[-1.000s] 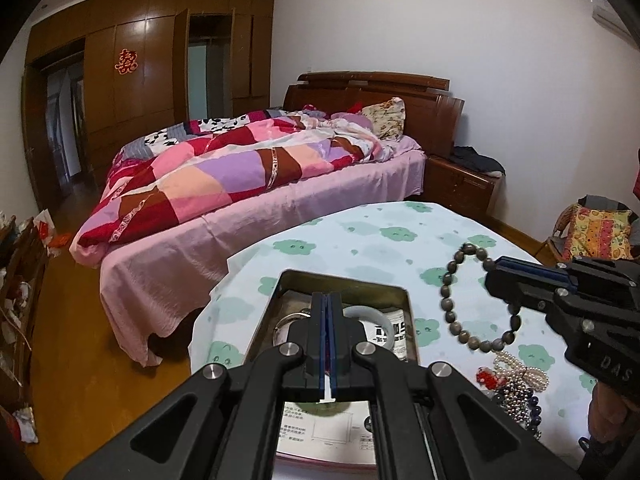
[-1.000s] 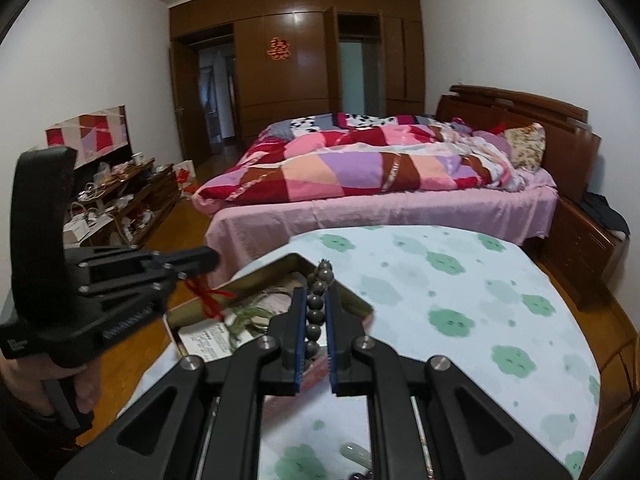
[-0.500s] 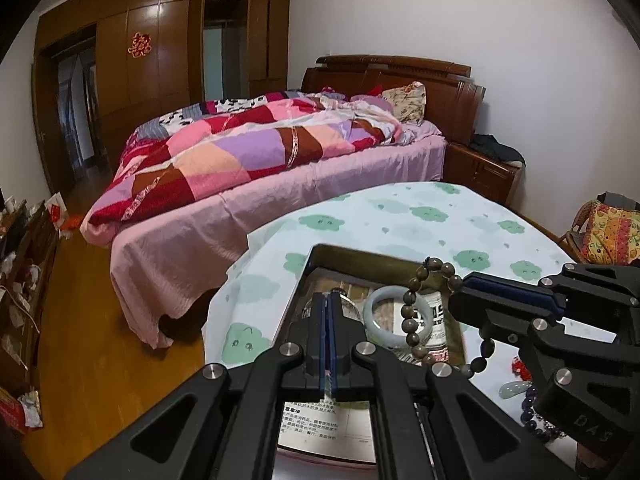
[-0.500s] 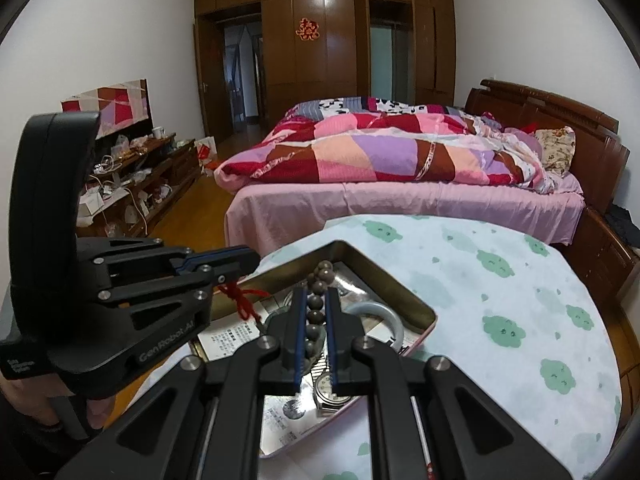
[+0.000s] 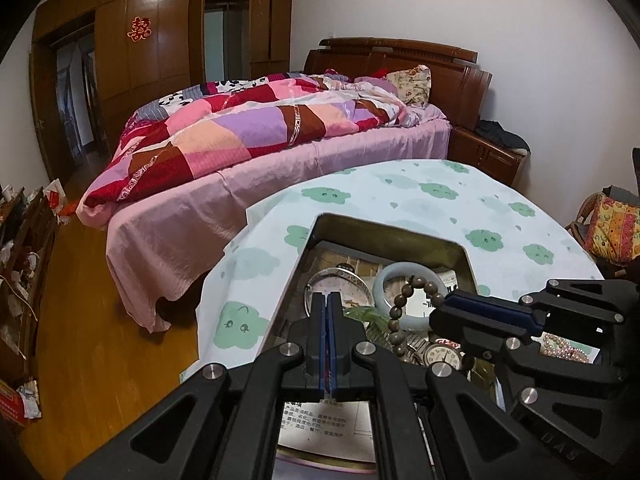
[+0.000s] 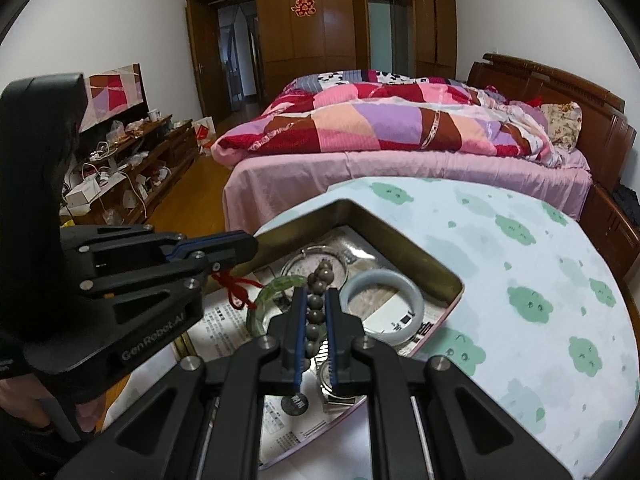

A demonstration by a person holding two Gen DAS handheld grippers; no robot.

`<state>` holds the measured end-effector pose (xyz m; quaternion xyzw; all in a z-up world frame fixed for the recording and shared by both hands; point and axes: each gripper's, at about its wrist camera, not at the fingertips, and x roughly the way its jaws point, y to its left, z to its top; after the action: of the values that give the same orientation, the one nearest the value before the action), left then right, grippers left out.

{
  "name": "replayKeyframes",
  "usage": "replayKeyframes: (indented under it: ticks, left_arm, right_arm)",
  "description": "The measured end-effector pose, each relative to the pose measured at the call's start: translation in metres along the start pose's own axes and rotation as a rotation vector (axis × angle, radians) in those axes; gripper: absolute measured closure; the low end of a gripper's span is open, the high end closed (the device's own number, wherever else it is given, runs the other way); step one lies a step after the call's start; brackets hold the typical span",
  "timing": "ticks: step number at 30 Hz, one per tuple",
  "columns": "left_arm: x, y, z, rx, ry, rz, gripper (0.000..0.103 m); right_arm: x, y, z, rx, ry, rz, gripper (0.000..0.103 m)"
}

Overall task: Organize jewelry
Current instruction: 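Carry the red cord and dark bead bracelet over the tin with both grippers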

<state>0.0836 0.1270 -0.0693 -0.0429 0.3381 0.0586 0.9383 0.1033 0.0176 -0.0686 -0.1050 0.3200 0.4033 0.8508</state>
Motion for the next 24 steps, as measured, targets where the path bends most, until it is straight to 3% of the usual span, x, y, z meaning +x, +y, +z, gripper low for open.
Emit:
replayKeyframes:
  ticks: [24]
  left_arm:
    - [0.023, 0.001, -0.015, 0.005, 0.069, 0.016, 0.103]
  right_arm:
    - [0.021, -0.002, -0.016, 0.018, 0.06, -0.021, 0.092]
